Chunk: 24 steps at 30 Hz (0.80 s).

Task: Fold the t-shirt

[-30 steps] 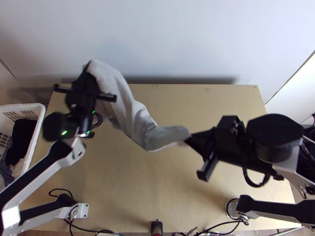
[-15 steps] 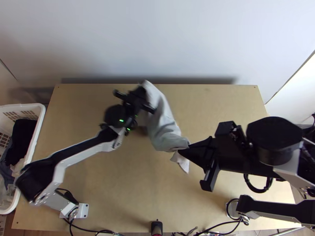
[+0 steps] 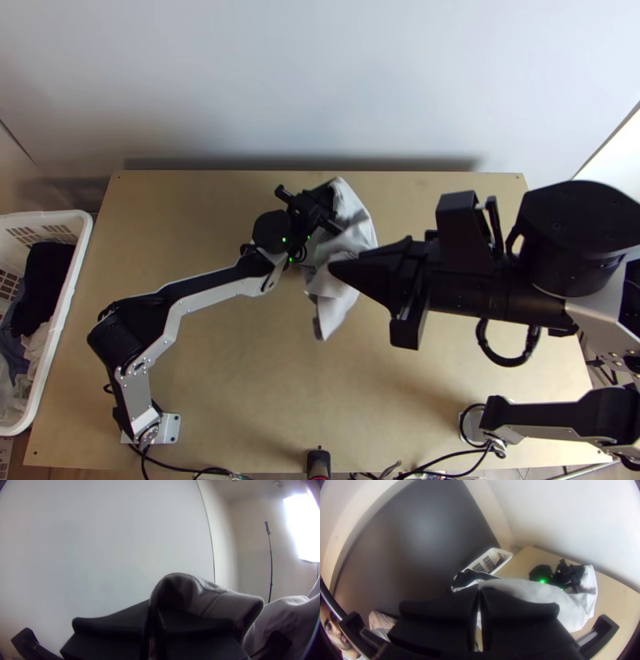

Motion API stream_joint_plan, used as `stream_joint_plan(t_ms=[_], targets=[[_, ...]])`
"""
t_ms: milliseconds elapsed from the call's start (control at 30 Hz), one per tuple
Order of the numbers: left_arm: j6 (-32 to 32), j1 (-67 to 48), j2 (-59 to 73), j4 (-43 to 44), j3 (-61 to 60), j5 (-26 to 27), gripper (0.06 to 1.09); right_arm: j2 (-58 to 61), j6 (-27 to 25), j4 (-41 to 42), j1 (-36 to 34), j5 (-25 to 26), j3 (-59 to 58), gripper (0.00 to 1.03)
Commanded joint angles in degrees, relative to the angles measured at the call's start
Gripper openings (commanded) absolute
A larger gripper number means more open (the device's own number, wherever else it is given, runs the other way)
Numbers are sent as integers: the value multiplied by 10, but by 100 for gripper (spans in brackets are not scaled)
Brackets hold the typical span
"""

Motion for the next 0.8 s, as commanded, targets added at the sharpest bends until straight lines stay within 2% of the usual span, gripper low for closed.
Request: stream_joint_plan(t_ms=[0, 33, 133, 200, 333, 433, 567, 767], targets=[[-5, 6, 36, 1, 42, 6, 108, 47, 18, 27, 2, -1, 43, 3], [9, 4, 46, 1, 44, 5, 104, 48, 17, 32, -1, 1, 43, 3], [25, 3, 48, 0, 10, 6, 104, 51, -2, 59, -20, 26, 48, 3], [27, -1, 19, 1, -42, 7, 104, 54, -12, 87, -62, 35, 64, 3], [44, -18, -69, 1, -156, 52, 104, 61, -27, 143, -160, 35, 85, 2], [78, -29, -127, 1, -214, 64, 104, 61, -30, 168, -206, 35, 90, 3], [117, 2, -168, 1, -253, 64, 104, 53, -29, 168, -222, 38, 90, 2], [126, 63, -238, 1, -329, 65, 104, 41, -29, 161, -221, 50, 89, 2]])
